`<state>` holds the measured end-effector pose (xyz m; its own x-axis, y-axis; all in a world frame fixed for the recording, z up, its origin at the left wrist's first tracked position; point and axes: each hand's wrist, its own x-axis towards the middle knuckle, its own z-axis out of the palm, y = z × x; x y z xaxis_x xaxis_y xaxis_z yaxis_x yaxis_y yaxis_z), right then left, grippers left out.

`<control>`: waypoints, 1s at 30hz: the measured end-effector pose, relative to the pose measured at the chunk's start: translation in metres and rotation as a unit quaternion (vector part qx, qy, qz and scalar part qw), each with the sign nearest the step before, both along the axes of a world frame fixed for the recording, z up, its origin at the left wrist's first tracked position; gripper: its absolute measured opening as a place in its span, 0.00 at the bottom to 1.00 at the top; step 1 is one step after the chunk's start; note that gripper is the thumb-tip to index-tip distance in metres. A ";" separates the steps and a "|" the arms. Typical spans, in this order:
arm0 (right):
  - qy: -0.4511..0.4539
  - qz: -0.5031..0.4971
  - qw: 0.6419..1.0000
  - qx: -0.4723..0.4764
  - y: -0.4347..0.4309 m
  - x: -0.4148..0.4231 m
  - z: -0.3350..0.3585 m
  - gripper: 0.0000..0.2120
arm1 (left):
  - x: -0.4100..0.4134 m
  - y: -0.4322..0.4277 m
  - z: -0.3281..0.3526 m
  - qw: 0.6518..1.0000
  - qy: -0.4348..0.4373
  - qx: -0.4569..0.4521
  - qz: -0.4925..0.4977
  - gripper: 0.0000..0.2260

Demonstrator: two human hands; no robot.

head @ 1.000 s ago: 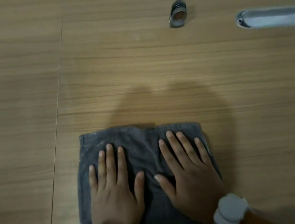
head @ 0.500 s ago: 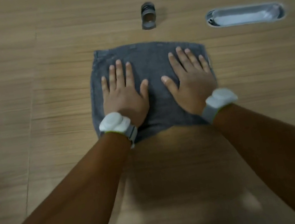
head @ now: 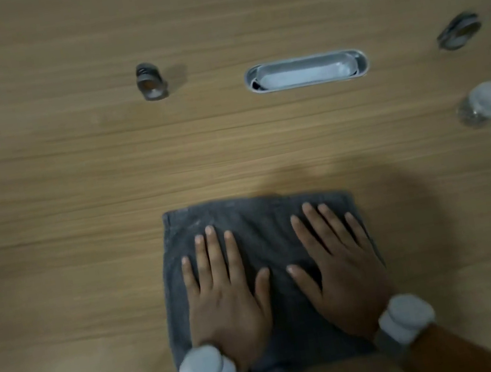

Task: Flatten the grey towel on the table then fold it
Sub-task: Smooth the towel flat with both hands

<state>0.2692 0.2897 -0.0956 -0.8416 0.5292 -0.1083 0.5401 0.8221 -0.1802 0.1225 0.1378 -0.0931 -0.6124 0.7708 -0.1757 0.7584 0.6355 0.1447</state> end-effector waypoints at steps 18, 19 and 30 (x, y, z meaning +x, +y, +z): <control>0.041 -0.011 0.999 0.019 0.092 -0.002 0.006 0.31 | 0.007 0.098 0.005 0.999 -0.009 0.037 0.035 0.33; 0.044 -0.007 0.999 0.018 0.082 0.021 0.006 0.31 | 0.030 0.084 0.005 0.999 -0.003 0.036 0.027 0.33; 0.018 0.000 0.999 0.031 0.092 0.054 0.001 0.39 | 0.069 0.096 0.004 0.999 -0.003 0.004 0.033 0.36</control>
<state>0.3233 0.3813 -0.0943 -0.8447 0.5334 -0.0445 0.5336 0.8327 -0.1480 0.1919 0.2334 -0.0895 -0.6613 0.7300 -0.1729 0.7137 0.6832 0.1546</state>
